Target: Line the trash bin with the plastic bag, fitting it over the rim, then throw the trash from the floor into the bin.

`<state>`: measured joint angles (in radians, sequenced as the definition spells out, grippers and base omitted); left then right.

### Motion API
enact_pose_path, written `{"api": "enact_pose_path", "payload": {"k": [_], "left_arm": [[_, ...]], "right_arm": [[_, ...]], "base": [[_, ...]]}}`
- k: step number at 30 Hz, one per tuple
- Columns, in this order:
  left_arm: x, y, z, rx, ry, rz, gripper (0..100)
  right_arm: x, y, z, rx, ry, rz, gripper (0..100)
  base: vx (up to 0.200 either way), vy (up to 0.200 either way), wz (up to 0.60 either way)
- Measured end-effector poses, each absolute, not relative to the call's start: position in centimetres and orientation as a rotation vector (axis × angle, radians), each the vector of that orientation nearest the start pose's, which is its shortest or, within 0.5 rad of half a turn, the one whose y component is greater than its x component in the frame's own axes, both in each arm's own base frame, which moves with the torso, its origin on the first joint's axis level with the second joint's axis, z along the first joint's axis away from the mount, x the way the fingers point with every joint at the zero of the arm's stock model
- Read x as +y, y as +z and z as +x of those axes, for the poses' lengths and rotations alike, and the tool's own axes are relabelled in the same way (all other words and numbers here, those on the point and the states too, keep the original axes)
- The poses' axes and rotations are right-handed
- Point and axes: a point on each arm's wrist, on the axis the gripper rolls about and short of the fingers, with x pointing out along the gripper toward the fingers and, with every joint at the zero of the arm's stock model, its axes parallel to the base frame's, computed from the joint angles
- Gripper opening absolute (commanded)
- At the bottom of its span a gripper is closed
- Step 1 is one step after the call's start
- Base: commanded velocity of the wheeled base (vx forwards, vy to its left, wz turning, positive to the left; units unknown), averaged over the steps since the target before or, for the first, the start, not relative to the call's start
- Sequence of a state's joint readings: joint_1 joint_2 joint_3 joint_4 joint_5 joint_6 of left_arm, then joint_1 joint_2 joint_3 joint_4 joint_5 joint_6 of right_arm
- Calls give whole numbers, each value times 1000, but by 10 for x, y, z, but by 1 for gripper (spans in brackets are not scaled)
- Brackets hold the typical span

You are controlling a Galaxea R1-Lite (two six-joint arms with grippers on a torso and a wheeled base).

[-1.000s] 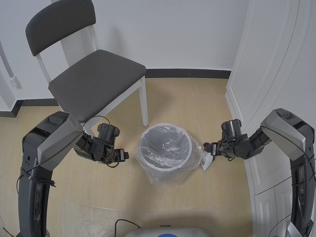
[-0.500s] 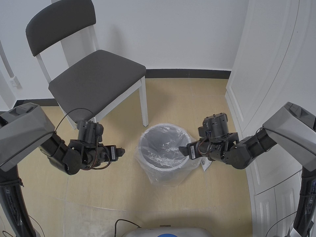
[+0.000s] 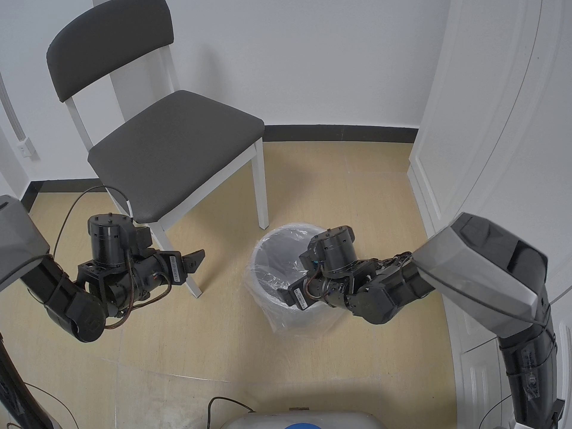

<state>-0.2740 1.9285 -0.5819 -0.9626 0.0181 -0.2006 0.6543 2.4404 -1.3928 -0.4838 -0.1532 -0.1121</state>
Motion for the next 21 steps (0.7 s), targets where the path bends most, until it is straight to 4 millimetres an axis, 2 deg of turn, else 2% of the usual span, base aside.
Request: {"api": "enact_pose_path", "payload": {"k": [3,8,21], "left_arm": [[-75,92,296,394,-208,-145,100],[-66,95,291,392,-218,-155,100],[-63,99,289,379,-213,-158,100]], "right_arm": [[288,11,378,513,543,-334,100],[286,-8,385,540,557,-327,100],[285,-22,397,560,576,-266,100]], "base": [[0,0,0],[0,0,0],[0,0,0]]}}
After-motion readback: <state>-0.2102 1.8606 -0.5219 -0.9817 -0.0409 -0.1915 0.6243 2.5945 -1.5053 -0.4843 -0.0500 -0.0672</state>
